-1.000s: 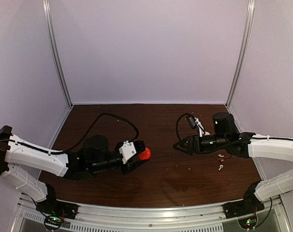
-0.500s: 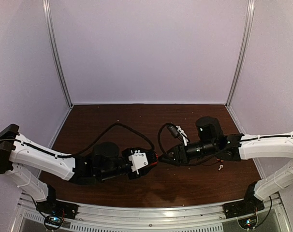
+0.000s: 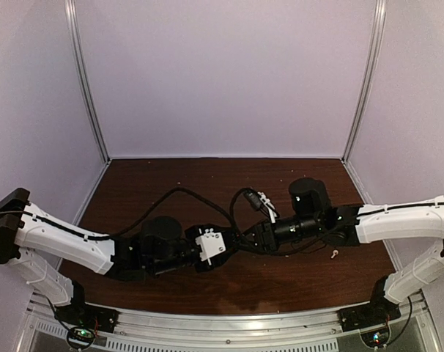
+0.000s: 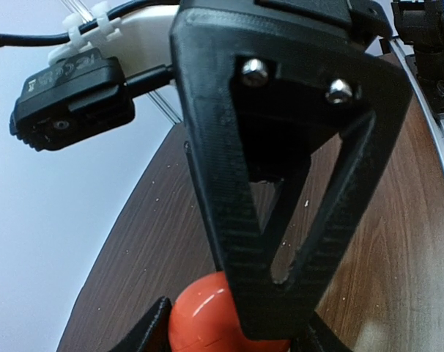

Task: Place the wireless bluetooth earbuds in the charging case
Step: Pass from the left arm to the right

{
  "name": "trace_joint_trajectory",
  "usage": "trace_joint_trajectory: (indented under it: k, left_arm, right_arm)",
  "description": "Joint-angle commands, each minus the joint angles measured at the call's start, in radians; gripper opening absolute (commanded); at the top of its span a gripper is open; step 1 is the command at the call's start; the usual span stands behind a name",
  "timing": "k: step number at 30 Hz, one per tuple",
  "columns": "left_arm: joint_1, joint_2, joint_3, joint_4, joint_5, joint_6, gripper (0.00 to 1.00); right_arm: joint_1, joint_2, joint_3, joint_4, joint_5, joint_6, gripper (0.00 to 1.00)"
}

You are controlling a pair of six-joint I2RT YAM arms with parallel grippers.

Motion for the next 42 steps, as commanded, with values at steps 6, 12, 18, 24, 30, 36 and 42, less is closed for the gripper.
trace_joint_trajectory:
  k: [6,12,18,24,30,36,42]
  left_arm:
    - [-0.004,-0.156,-0.080,0.191,0.155,-0.111,0.30]
    - [-0.003,-0.227,-0.069,0.216,0.322,-0.181,0.31]
    - [-0.004,-0.232,-0.033,0.221,0.420,-0.212,0.31]
    - [-0.005,-0.215,-0.010,0.223,0.447,-0.219,0.30]
    - [-0.005,-0.214,-0.001,0.217,0.454,-0.211,0.31]
    - [-0.005,-0.202,0.005,0.230,0.459,-0.213,0.31]
    - [-0.004,-0.194,-0.003,0.273,0.475,-0.233,0.31]
  right_arm:
    - [-0.003,-0.100,-0.064,0.233,-0.069,-0.002,0.80]
    - [-0.002,-0.097,-0.091,0.498,-0.207,0.117,0.82]
    - [0.028,-0.100,-0.071,0.622,-0.278,0.161,0.82]
    - [0.067,-0.085,-0.047,0.618,-0.302,0.135,0.82]
    - [0.072,-0.080,-0.058,0.615,-0.310,0.130,0.80]
    - [0.080,-0.063,-0.046,0.641,-0.330,0.137,0.74]
    - [0.094,-0.042,-0.039,0.684,-0.350,0.149,0.63]
